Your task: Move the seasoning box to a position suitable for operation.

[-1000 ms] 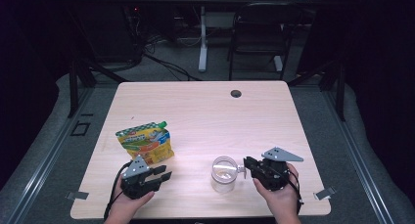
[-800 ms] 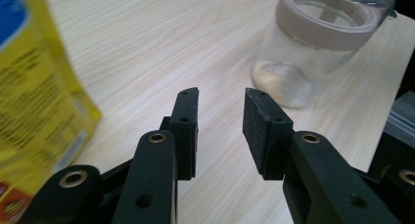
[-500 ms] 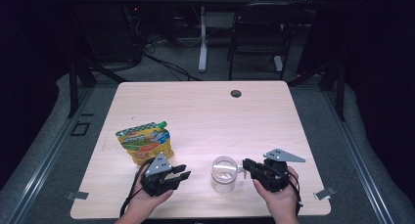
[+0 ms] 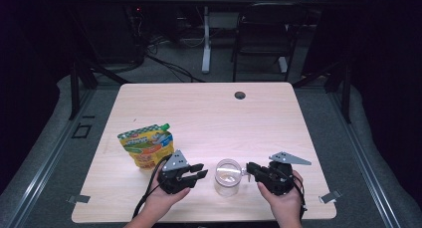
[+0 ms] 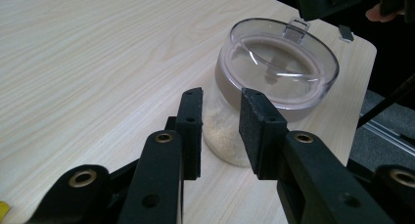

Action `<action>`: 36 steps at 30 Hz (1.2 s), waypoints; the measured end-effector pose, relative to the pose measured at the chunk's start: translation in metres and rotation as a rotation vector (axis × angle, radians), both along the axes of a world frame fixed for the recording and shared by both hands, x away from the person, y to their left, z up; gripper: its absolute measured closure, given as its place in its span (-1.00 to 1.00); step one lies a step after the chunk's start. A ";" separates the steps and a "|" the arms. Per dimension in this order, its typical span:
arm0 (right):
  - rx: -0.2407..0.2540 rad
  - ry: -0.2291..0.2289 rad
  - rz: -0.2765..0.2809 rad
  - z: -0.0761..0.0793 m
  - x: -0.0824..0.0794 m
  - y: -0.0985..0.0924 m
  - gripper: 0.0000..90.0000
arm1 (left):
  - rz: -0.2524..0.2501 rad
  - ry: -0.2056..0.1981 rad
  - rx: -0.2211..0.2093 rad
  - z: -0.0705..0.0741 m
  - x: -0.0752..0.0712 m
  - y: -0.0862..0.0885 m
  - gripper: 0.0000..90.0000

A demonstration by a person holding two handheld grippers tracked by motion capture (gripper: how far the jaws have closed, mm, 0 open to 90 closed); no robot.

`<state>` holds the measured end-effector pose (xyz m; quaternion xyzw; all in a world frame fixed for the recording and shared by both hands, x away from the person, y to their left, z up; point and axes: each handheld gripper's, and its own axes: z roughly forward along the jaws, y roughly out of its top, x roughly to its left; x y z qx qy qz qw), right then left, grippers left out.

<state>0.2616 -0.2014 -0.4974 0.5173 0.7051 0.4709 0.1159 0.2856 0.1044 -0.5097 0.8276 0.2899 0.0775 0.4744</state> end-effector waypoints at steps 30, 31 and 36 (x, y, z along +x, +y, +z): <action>0.014 -0.012 0.006 -0.004 -0.001 0.001 0.88 | -0.096 0.016 0.021 -0.019 -0.006 -0.018 1.00; 0.013 -0.011 0.006 -0.004 -0.002 0.000 0.88 | -0.099 0.018 0.023 -0.019 -0.006 -0.018 1.00; 0.017 -0.013 0.007 -0.005 -0.002 0.000 0.88 | -0.102 0.019 0.023 -0.019 -0.006 -0.019 1.00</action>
